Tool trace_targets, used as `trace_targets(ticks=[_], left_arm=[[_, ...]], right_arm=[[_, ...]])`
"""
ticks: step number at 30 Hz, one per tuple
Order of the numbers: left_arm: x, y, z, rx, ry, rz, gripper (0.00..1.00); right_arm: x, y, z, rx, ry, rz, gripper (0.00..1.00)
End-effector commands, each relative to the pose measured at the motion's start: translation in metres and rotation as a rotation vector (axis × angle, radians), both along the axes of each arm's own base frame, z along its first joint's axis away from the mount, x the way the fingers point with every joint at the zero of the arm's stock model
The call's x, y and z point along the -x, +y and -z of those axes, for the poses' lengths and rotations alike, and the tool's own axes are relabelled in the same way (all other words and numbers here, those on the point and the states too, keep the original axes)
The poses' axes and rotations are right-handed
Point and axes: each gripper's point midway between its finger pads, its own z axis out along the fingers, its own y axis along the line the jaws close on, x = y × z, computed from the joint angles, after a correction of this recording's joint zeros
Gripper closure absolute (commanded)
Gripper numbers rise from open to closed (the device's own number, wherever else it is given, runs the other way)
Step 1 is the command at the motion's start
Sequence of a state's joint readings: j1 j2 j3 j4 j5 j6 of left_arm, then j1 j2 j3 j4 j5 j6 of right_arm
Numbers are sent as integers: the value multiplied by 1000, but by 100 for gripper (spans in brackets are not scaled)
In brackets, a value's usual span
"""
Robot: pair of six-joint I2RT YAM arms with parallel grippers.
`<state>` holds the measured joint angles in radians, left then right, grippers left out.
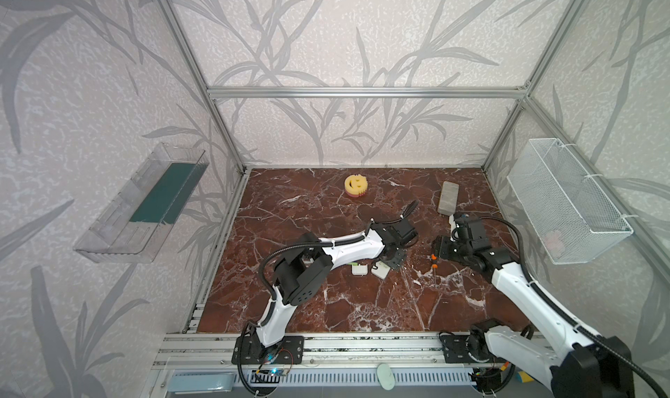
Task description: Unload the batteries from the remote control
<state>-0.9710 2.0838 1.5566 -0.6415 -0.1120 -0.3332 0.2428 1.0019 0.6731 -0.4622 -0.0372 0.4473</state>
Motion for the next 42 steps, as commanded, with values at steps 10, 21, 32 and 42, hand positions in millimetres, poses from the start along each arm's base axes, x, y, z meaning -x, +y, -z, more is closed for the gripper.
trace_targets(ticks=[10,21,32,42], left_arm=[[2,-11,22,7,62,-3,21],[-4,-7,10,29,24,-73,37],[-10,-12,-22,123,-17,-127,45],[-31,11,-79,289,-59,-246,46]], right_arm=[[6,16,-13,-123,-76,-42,41],[8,29,-28,-242,-145,-49,42],[8,47,-30,-331,-170,-73,43],[8,74,-32,-390,-233,-82,43]])
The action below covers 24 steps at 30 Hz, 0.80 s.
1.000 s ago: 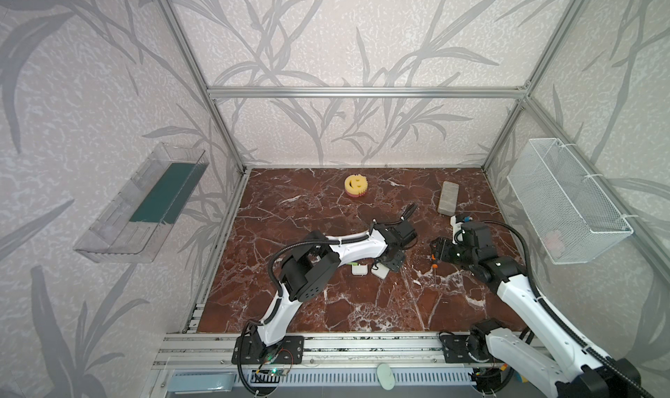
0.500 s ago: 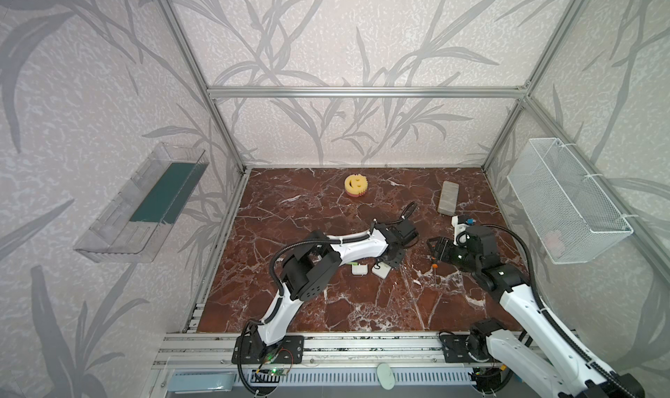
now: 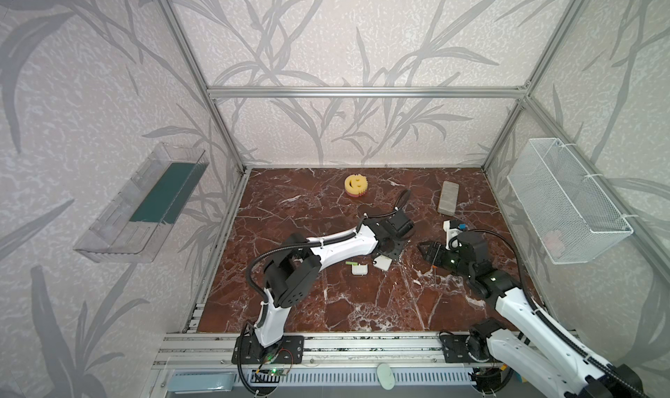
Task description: Unload the batteries from the remote control
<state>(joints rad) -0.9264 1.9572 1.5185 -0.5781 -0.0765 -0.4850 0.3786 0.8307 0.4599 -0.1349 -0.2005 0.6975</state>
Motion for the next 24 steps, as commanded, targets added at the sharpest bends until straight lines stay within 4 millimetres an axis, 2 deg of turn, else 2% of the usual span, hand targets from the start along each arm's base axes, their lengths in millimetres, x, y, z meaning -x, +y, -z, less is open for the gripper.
trace_targets(ticks=[1,4,9,15,24], left_arm=[[-16,12,-35,123,-26,-97,46],[-22,19,-46,250,2,-148,47],[-34,33,-66,484,13,-231,52],[-35,44,-78,512,-10,-253,53],[-31,43,-92,547,-11,-251,53]], right_arm=[[-8,13,-19,-37,-93,12,45],[-7,30,-22,-50,-117,-16,50],[-3,67,-28,-94,-157,-102,50],[-1,103,-38,-90,-183,-204,46],[-9,129,-37,-52,-166,-245,45]])
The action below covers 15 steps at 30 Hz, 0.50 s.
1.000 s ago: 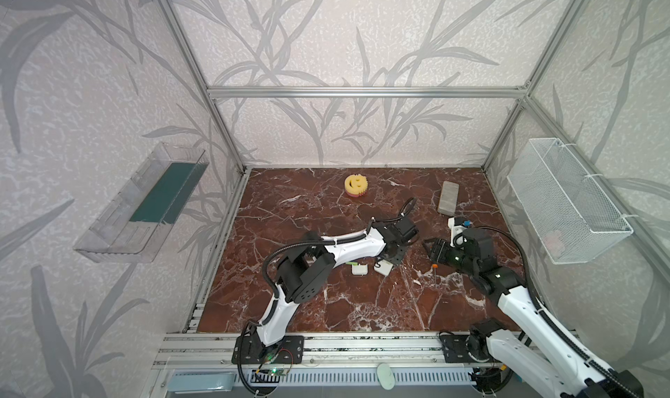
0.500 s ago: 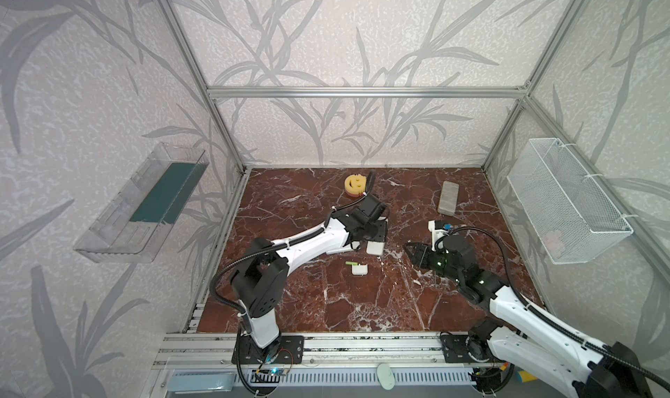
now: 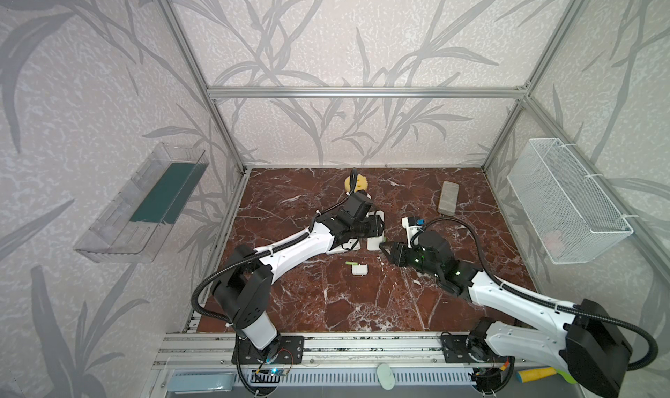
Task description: Unload the batteries from the remote control
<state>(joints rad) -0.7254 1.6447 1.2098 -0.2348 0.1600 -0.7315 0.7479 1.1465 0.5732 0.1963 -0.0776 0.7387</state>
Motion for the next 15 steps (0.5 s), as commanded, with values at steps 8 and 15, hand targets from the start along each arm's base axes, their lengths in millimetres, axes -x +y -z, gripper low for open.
trace_targets(ticks=[8,15], left_arm=[[2,4,-28,40,-47,-15,53],[0,10,-30,19,-64,-34,52]], right_arm=[[-16,23,-14,26,-29,-23,51],[-15,33,-13,62,-39,-52,61]])
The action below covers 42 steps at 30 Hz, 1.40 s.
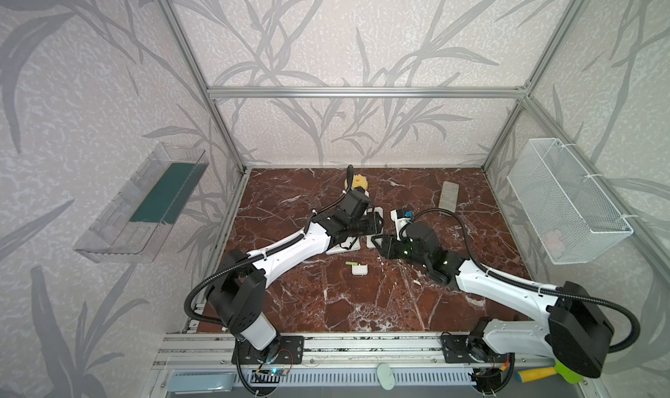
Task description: Unload the batteries from the remote control
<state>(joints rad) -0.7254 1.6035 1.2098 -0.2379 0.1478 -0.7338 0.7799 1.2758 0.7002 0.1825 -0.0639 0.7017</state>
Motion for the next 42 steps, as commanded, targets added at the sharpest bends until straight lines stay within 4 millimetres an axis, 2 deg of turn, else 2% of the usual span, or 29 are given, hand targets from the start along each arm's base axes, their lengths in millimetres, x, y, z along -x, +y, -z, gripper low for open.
trace_targets(ticks=[1,6,9,13,17,21,26,28,32,34,36,42], left_arm=[[0,7,-13,-3,-32,-24,52],[-1,10,-17,-13,-44,-31,50],[-1,12,-20,-13,-46,-40,46],[-1,14,-28,-2,-57,-52,35],[-1,17,-48,20,-101,-61,24],[-1,26,-71,70,-113,-101,1],[2,37,-88,130,-79,-121,1],[0,44,-84,154,-24,-170,1],[-2,46,-77,262,48,-178,1],[-2,53,-71,247,60,-213,1],[-3,63,-61,209,96,-269,6],[2,64,-49,278,200,-341,22]], right_arm=[[1,7,-5,30,-31,-22,65],[2,6,-12,82,-93,-24,89],[1,4,-18,122,-117,-15,96],[-2,3,-24,158,-149,-15,96],[-6,-3,-27,231,-192,-7,97],[-9,-13,-28,334,-252,5,98],[-10,-24,-28,480,-345,0,99],[-9,-27,-28,543,-395,-11,99],[-10,-33,-32,669,-500,-13,98],[-10,-33,-34,719,-549,-20,98],[-8,-31,-35,777,-606,-32,98],[-11,-21,-28,954,-718,-78,99]])
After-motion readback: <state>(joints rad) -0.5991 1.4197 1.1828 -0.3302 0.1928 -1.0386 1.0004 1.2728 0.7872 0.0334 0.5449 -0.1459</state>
